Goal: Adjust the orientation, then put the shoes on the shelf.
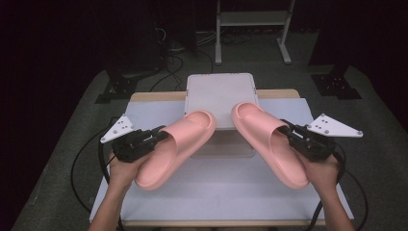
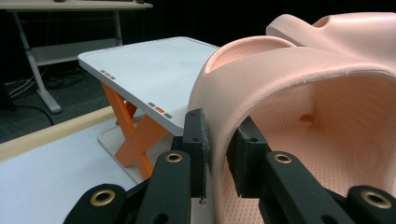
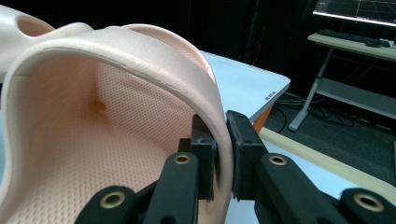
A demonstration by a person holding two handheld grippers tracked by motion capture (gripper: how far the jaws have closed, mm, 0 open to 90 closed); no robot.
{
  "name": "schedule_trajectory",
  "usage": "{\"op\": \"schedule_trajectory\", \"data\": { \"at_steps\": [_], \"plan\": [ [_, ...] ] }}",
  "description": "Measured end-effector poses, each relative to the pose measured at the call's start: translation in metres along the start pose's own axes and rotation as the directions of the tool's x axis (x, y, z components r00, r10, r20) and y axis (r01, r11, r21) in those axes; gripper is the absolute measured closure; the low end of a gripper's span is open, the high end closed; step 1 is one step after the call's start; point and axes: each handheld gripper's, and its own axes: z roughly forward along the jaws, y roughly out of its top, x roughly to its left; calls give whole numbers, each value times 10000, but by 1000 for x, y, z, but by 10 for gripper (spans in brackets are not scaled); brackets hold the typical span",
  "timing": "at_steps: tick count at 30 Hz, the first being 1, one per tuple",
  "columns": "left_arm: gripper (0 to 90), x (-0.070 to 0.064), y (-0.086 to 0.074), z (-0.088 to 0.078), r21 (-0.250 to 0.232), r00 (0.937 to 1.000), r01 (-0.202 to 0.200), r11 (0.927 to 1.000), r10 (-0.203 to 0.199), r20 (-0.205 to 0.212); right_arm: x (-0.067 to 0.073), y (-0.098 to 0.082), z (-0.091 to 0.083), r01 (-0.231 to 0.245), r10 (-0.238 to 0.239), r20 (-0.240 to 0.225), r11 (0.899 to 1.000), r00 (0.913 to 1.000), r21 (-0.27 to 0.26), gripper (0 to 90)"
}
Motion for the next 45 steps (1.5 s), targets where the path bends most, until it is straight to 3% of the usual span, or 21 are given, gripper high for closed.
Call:
{"op": "schedule_trajectory", "data": {
  "at_steps": [12,23,32,45],
  "plan": [
    [779,11,12,5,-20,10000,58,10000,-58,-78,-4,14,13,96,-97,33,9999,9999,105,815],
    [779,10,26,13,31,9999,-155,9999,155,-3,-8,27,7,29,-29,270,10000,9996,-6,815],
    [780,16,27,19,35,9999,72,10000,-71,-75,-10,27,12,13,-15,324,10000,9995,77,815],
    [780,36,40,45,195,9989,278,9994,-270,-394,-23,33,33,-80,72,556,9999,9984,134,813]
  ]
}}
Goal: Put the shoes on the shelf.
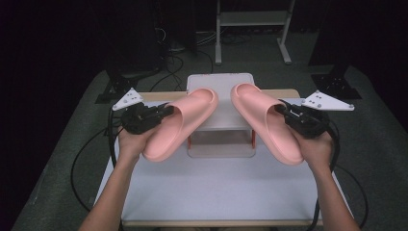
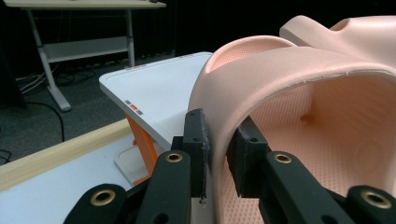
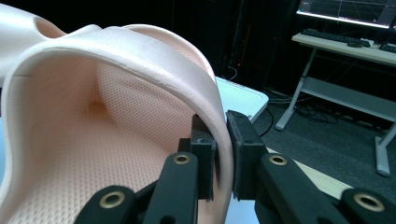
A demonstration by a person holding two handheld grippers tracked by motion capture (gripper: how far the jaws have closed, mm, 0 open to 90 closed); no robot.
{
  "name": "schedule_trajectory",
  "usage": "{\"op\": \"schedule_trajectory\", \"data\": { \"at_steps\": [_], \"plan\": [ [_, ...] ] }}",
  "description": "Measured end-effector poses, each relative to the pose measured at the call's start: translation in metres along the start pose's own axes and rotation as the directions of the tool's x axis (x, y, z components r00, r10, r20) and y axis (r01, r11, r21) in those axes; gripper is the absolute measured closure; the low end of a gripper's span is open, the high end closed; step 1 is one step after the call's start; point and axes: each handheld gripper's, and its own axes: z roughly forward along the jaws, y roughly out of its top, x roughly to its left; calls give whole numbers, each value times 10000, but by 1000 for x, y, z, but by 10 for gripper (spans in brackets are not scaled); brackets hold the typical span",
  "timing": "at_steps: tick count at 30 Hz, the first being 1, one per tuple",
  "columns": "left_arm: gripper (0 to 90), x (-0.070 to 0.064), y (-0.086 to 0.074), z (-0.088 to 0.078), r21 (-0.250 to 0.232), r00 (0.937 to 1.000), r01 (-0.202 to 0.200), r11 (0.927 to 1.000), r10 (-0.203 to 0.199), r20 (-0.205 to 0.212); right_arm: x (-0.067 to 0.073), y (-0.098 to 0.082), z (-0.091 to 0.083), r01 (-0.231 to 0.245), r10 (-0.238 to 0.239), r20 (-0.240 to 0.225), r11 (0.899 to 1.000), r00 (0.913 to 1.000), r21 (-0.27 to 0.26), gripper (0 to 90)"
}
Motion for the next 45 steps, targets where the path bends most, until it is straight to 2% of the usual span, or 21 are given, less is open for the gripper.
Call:
{"op": "schedule_trajectory", "data": {
  "at_steps": [11,19,38,45],
  "plan": [
    [780,15,12,26,119,9996,216,9997,-214,-182,-14,1,22,-328,324,205,9993,9993,182,813],
    [780,22,19,39,180,9991,328,9993,-322,-290,-20,6,33,-333,325,320,9991,9990,246,811],
    [779,28,29,60,285,9972,565,9980,-550,-501,-18,20,61,-185,160,465,9984,9988,542,808],
    [774,31,33,65,418,9963,668,9969,-644,-571,-20,23,68,-321,281,625,9975,9976,637,806]
  ]
}}
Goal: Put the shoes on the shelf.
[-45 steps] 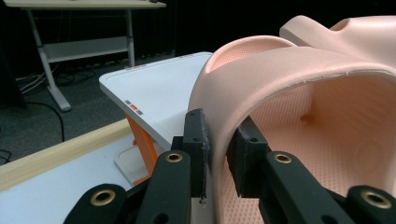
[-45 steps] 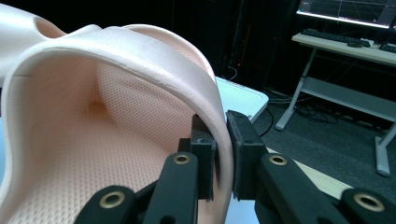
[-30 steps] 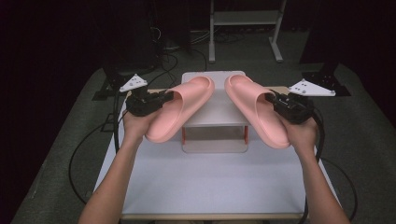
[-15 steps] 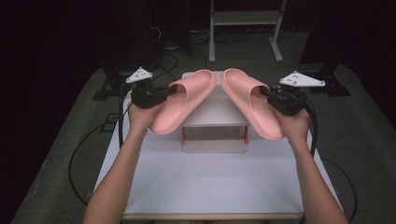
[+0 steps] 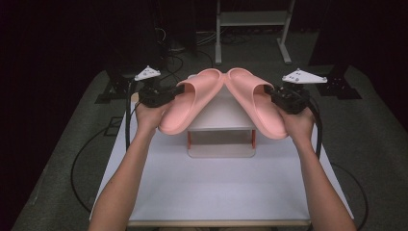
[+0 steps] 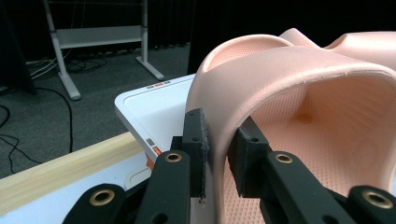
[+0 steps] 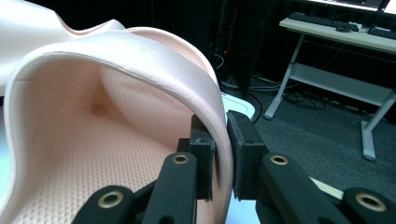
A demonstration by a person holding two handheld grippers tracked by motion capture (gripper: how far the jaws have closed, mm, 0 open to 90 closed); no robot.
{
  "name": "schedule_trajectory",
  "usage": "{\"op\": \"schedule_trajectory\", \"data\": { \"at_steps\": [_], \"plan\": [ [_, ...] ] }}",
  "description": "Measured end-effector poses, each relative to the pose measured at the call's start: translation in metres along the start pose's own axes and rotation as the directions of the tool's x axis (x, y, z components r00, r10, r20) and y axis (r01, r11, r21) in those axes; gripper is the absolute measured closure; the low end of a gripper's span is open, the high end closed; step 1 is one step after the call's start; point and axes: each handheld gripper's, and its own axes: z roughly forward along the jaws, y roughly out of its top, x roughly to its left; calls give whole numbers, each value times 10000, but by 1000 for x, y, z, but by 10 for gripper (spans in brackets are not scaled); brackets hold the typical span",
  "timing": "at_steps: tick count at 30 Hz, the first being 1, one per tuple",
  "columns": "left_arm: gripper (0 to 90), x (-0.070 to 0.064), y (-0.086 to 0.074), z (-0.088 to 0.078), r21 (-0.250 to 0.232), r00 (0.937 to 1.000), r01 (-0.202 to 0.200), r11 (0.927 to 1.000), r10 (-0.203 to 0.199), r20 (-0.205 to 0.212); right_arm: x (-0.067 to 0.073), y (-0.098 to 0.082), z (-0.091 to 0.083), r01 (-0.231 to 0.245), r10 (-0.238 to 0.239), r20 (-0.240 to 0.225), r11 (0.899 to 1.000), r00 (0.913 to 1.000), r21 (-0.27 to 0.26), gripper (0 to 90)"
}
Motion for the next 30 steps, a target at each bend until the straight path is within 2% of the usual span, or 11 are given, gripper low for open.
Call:
{"op": "schedule_trajectory", "data": {
  "at_steps": [10,30],
  "plan": [
    [760,2,1,8,119,9997,227,9997,-226,-73,-1,0,13,-352,349,140,9992,9993,185,800],
    [729,1,1,16,132,9985,530,9985,-528,-131,6,5,27,-422,420,55,9982,9991,417,766]
  ]
}}
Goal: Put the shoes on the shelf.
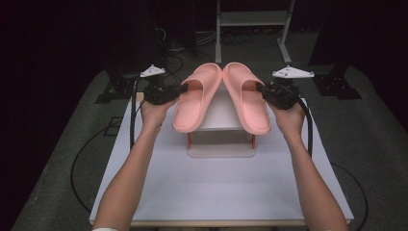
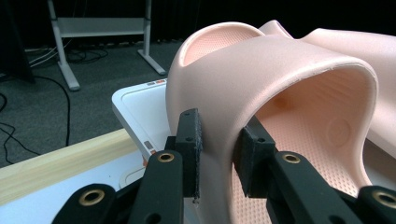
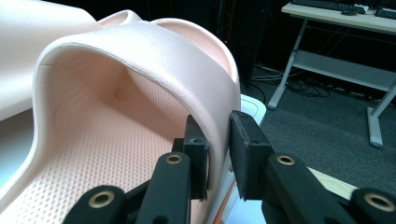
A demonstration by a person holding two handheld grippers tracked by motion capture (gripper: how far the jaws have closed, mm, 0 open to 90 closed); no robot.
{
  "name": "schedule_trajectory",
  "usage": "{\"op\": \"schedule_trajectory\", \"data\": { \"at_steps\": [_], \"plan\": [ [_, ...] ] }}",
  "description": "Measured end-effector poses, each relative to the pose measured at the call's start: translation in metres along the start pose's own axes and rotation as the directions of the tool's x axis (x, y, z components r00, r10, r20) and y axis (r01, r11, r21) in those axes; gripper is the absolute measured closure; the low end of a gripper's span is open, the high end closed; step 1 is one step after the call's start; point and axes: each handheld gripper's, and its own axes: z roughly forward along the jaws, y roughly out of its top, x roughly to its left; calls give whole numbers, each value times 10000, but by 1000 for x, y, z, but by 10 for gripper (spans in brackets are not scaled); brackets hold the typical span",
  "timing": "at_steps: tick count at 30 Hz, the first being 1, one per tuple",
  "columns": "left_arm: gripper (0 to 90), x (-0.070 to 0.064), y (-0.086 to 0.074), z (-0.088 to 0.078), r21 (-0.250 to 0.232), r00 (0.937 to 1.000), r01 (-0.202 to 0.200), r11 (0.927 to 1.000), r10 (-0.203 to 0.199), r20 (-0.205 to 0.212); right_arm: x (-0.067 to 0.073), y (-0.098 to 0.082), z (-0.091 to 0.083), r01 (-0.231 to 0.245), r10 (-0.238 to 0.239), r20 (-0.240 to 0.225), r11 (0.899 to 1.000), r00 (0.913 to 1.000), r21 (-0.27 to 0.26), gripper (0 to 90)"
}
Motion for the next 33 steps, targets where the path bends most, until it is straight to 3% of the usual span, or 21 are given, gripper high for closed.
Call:
{"op": "schedule_trajectory", "data": {
  "at_steps": [13,33],
  "plan": [
    [705,-1,-1,7,-1,9997,259,9997,-259,54,3,1,6,-104,103,48,9999,9999,137,742],
    [686,4,-3,20,193,9980,624,9979,-623,-64,6,3,24,-728,724,232,9971,9971,209,709]
  ]
}}
